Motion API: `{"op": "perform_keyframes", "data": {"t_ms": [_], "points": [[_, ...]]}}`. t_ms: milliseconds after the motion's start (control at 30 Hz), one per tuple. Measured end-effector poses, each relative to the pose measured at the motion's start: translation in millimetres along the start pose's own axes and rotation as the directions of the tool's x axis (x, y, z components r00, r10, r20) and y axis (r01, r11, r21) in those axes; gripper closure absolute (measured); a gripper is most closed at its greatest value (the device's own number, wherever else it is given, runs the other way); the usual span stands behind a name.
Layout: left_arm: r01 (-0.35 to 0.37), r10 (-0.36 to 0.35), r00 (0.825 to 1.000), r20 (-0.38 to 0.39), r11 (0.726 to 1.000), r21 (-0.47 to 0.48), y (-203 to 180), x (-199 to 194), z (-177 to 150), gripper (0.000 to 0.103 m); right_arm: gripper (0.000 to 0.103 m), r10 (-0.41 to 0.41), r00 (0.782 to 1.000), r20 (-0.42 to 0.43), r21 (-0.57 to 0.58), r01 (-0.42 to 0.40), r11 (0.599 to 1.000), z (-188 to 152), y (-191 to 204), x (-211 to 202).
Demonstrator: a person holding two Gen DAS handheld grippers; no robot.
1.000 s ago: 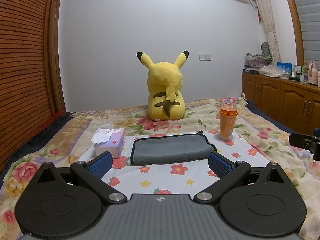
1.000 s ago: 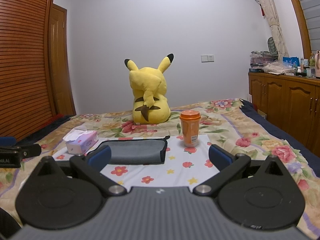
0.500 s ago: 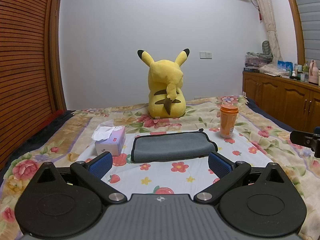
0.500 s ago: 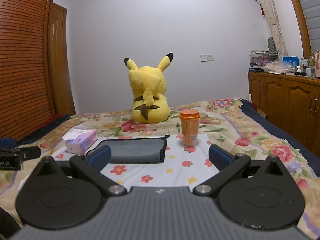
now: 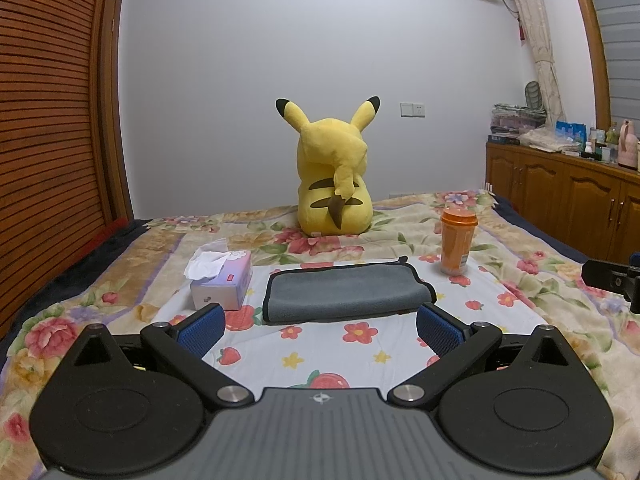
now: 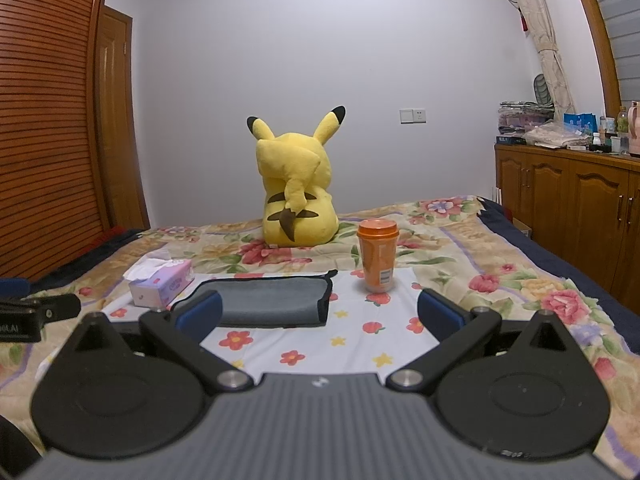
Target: Fold towel
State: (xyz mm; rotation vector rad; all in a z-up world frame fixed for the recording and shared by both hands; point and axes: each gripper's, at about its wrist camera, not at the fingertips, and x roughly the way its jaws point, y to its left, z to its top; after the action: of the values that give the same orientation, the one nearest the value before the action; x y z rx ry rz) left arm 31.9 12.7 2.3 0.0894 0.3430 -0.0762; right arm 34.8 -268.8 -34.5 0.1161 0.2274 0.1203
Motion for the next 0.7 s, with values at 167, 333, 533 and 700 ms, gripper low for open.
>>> {"op": "perform_keyframes", "data": {"t_ms": [167, 333, 533, 700], "points": [[0.000, 0.000, 1.000, 0.000, 1.000, -0.001, 0.1, 0.0, 0.2, 0.000, 0.000, -0.002, 1.000, -0.003, 0.003, 0.002, 1.000, -0.7, 0.1, 0.8], [0.001, -0.001, 1.000, -0.001, 1.000, 0.001, 0.4, 0.2, 0.3, 0.000, 0.000, -0.002, 1.000, -0.004, 0.003, 0.002, 1.000, -0.6, -0.1, 0.8], [0.001, -0.001, 1.000, -0.001, 1.000, 0.000, 0.5, 0.2, 0.2, 0.000, 0.000, -0.002, 1.000, -0.003, 0.003, 0.002, 1.000, -0.6, -0.2, 0.8], [0.002, -0.002, 1.000, -0.002, 1.000, -0.001, 0.5, 0.1, 0.2, 0.000, 0.000, -0.001, 1.000, -0.004, 0.006, 0.001, 1.000, -0.7, -1.1, 0.5]]}}
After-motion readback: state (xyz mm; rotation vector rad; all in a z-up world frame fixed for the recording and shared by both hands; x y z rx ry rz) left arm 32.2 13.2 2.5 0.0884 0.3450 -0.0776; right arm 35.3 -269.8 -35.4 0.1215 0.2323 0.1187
